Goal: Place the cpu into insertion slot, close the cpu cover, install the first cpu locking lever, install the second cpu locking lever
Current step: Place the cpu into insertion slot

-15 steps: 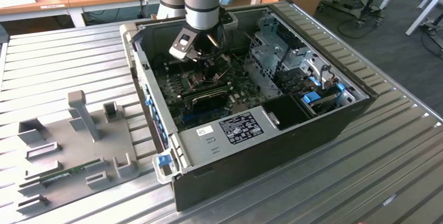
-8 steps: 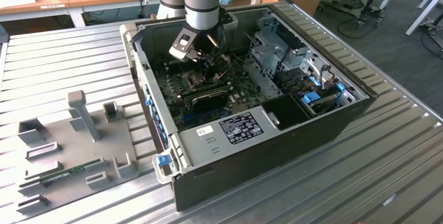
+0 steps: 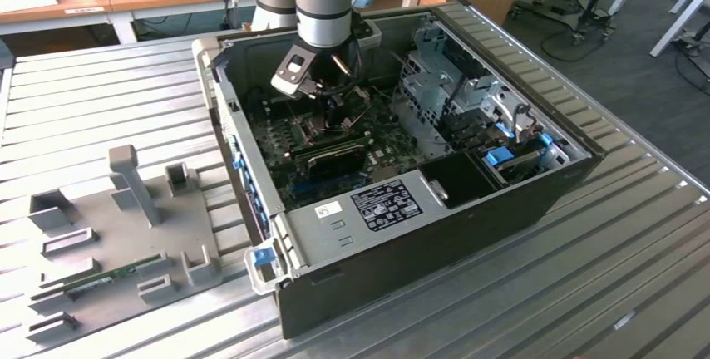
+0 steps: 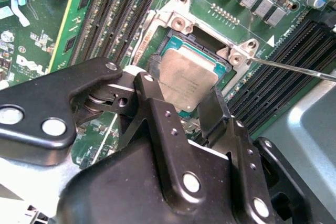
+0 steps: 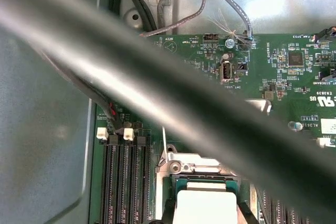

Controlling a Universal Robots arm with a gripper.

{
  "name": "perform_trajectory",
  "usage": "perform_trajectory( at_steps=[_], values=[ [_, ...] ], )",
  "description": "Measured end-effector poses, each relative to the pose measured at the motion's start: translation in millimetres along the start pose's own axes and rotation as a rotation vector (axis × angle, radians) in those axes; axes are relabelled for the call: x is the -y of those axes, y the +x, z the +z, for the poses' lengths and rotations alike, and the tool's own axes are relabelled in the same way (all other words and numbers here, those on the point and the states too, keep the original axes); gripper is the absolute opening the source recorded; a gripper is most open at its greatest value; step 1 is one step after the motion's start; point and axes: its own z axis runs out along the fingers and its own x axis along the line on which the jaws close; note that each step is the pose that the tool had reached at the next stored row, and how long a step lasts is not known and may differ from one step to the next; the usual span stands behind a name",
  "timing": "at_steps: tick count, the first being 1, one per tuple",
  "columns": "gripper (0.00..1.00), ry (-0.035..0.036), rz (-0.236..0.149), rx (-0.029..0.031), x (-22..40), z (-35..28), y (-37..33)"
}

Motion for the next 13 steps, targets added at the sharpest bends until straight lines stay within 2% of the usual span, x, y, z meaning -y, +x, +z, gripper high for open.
perform_trajectory(
  at_steps=[13],
  values=[
    [0.53,0.0,0.0,0.0001,0.0,0.4,0.0]
  ],
)
